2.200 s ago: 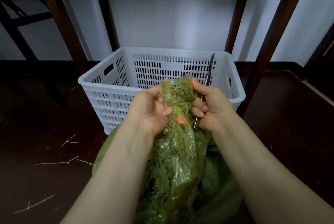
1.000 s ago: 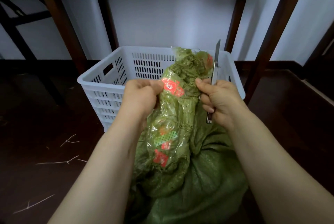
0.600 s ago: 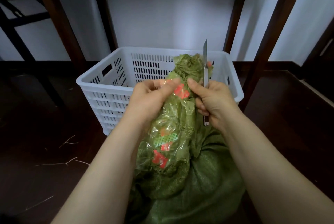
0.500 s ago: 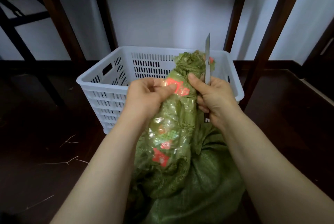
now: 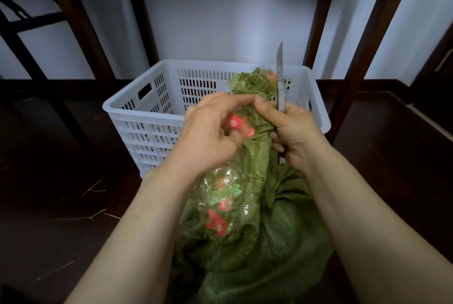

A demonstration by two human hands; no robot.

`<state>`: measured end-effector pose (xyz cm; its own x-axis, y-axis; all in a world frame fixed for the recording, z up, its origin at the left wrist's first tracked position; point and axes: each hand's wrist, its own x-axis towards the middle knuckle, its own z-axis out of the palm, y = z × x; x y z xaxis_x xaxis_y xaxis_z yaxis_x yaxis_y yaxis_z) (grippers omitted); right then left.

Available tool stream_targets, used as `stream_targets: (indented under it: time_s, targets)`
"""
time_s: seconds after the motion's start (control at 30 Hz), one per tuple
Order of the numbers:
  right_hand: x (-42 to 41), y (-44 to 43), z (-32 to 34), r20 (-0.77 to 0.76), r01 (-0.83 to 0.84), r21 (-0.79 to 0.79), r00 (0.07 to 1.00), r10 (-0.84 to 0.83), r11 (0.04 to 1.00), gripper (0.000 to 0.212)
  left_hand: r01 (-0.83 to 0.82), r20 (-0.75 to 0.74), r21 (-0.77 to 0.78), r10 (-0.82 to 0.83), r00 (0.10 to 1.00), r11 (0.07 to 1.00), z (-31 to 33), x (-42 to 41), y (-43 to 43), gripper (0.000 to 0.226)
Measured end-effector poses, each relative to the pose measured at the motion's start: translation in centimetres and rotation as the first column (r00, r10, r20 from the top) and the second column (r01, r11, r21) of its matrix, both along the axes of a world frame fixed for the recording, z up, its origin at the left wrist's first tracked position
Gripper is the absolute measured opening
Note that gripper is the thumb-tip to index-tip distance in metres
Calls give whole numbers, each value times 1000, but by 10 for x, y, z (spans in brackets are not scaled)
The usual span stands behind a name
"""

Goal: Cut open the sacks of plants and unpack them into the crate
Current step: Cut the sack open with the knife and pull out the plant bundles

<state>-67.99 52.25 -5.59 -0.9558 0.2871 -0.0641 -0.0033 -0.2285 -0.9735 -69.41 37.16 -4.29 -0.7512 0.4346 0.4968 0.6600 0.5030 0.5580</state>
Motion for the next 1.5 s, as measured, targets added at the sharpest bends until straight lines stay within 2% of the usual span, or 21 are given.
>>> stream_targets:
  time_s: [0.1, 0.2, 0.3, 0.4, 0.47, 0.57, 0.67, 0.73, 0.8, 0.97, 1.07, 1.13, 1.2, 1.3, 1.4, 1.5]
  targets:
    - [1, 1, -1, 25, -17, 29, 1000, 16, 999, 24, -89, 86, -164, 104, 991, 982, 4, 1, 3, 52]
    - [-1, 6, -3, 73, 23, 49, 997, -27, 999, 29, -133, 130, -225, 165, 978, 965, 9, 0, 2, 45]
    - [-3, 8, -5, 90, 30, -28, 996, -27, 999, 23, -132, 260, -233, 192, 946, 964, 11, 1, 1, 41]
    - [-3, 7, -10, 81, -42, -144, 995, 54, 989, 27, -99, 275, -314, 190, 943, 944, 9, -1, -3, 33]
    - [-1, 10, -12, 107, -114, -116, 986, 127, 987, 36, -68, 331, -234, 145, 932, 970, 5, -5, -8, 27]
    - [3, 11, -14, 167, -208, 19, 965, 202, 978, 19, -69, 424, -18, 70, 903, 997, -2, -7, -9, 16]
    - [1, 8, -15, 166, -119, 47, 980, 110, 992, 12, -42, 509, 73, -1, 861, 996, -3, -4, -6, 17]
    - [-3, 7, -13, 163, -24, 63, 987, 14, 998, 14, -25, 520, 68, -14, 854, 997, -3, -2, -1, 20]
    - [-6, 7, -12, 174, 37, 95, 983, -54, 995, 14, -9, 469, 12, 2, 883, 1000, -6, -1, 3, 20]
    - [-7, 2, -15, 163, 85, 141, 981, -108, 986, 18, -27, 324, -76, 50, 945, 997, -9, -3, 2, 21]
    - [-5, 4, -15, 180, 12, 159, 983, -41, 987, 15, -12, 457, -56, 36, 889, 998, -2, -3, -2, 29]
    - [-2, 5, -14, 196, -34, 151, 981, 4, 988, 12, -58, 528, -43, 72, 847, 997, -2, -2, -4, 34]
    - [-2, 6, -12, 172, 7, 200, 984, -42, 980, 7, -118, 569, 15, 88, 817, 993, -6, -1, -3, 34]
    - [0, 8, -5, 87, 139, 249, 982, -166, 958, 14, -213, 628, 179, 55, 776, 960, -9, -2, -4, 35]
    - [5, 3, 2, 160, -7, 203, 987, -26, 979, 30, -233, 629, 295, -4, 778, 927, -8, -3, -4, 38]
    - [11, -9, 4, 153, -49, 157, 988, 25, 986, 28, -202, 611, 364, -69, 788, 909, -8, 1, 0, 41]
